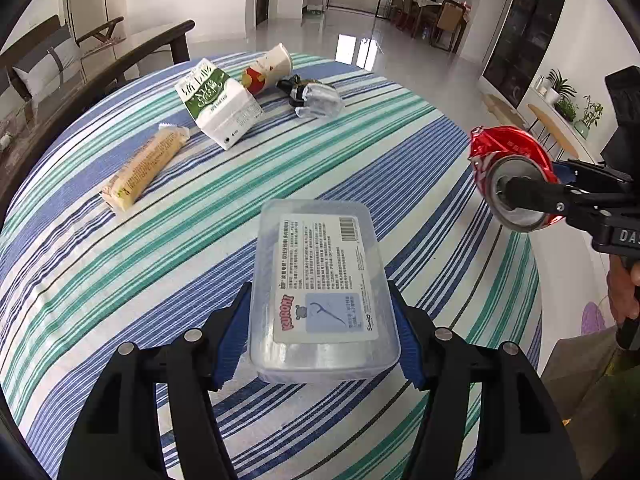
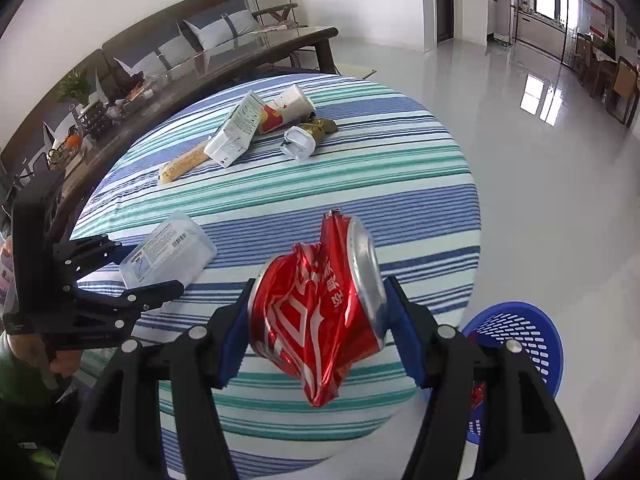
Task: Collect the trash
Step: 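Lift the plastic box with the left gripper while the right gripper lifts the crushed can, then carry both items over the blue wastebasket and open both grippers to drop them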
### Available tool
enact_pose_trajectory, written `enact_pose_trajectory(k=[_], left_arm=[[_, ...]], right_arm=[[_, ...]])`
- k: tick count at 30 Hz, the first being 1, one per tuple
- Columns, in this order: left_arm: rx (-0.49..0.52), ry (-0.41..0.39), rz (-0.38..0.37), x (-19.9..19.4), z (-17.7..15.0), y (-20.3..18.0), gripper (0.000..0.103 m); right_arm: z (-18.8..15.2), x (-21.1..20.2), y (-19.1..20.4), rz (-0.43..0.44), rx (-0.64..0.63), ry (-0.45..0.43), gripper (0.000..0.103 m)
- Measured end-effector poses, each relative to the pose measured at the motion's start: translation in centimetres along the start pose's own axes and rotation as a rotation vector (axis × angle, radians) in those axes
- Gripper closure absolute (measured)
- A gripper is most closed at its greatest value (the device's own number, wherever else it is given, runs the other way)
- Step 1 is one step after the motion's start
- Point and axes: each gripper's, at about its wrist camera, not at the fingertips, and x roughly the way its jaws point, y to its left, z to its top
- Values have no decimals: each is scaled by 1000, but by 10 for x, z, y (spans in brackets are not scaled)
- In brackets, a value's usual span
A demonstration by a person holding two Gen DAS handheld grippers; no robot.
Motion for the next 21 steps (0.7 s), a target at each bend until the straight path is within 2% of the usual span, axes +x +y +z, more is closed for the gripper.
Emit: enact_pose_trajectory(k=[5, 6, 7, 11, 14, 16, 21], left_arm=[[12, 18, 44, 10, 9, -1, 30], [10, 24, 47, 12, 11, 0, 30], [7, 32, 42, 14, 14, 2, 39], [-5, 33, 44, 15, 20, 1, 42], [-23, 15, -3, 6, 28, -11, 42], [-2, -8, -58, -4, 37, -35, 42], [121, -46, -194, -15, 60, -126, 42]], right_arm=[[-8, -4, -4, 9, 1, -12, 42], [-8, -5, -4, 12, 3, -16, 42], [-8, -6, -5, 13, 5, -21, 42], [-10, -18, -22, 12, 35, -42, 42], [-11, -32, -49, -29, 74, -46, 42], [-15, -42, -75, -84, 103, -41, 42], [-32, -60, -134, -184, 185, -17, 42]])
